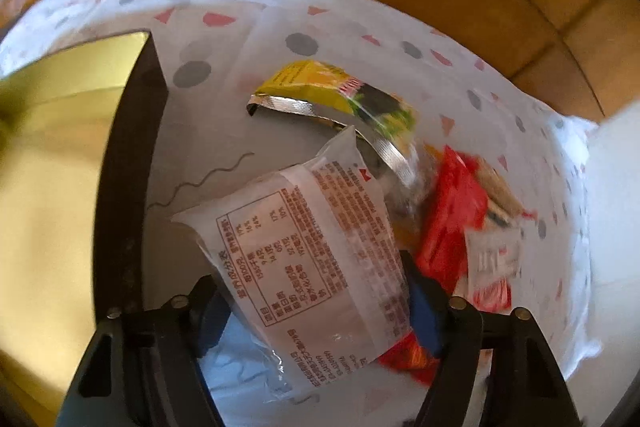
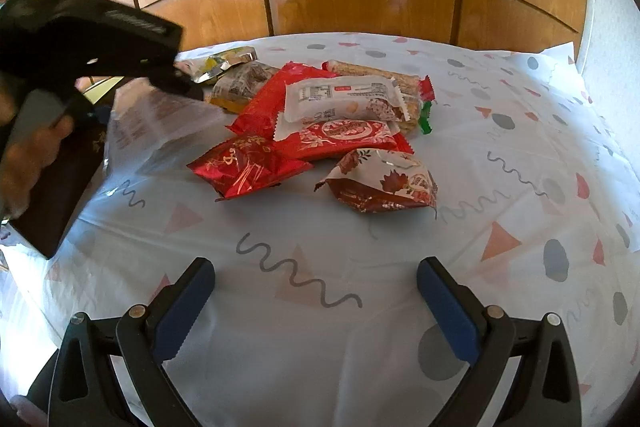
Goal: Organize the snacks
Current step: 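Grasp the clear bread bag with the left tool and lift it, then lower the bread bag into the gold tray and open the left tool, then grasp the red candy packet with the right tool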
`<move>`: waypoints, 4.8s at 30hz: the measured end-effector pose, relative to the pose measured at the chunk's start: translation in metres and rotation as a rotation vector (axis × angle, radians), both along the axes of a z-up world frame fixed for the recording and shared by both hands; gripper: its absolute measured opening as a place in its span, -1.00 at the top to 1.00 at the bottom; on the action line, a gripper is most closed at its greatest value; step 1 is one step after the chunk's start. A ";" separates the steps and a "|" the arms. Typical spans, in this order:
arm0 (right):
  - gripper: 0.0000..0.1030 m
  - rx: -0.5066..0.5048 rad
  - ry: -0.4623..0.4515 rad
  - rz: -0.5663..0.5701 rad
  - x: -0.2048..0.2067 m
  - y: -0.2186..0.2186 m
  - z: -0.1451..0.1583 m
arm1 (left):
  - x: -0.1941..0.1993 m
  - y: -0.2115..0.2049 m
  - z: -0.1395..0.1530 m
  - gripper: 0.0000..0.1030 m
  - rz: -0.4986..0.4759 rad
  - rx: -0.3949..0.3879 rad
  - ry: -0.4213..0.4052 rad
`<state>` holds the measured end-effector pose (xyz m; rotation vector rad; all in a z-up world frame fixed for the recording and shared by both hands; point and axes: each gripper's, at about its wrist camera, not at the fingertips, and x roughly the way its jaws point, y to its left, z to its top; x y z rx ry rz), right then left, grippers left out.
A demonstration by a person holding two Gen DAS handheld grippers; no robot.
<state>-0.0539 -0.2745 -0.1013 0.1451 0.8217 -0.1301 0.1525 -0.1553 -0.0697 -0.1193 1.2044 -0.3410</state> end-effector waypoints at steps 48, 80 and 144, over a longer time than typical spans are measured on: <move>0.39 -0.081 0.173 0.437 0.078 0.044 0.024 | 0.006 0.137 0.025 -0.47 -0.096 0.170 -0.287; 0.32 -0.060 0.133 0.410 0.088 0.048 0.035 | -0.098 0.134 0.075 -0.71 0.045 0.215 -0.500; 0.92 -0.009 0.061 0.404 0.091 0.092 0.043 | -0.138 0.191 0.050 -0.78 0.199 0.265 -0.475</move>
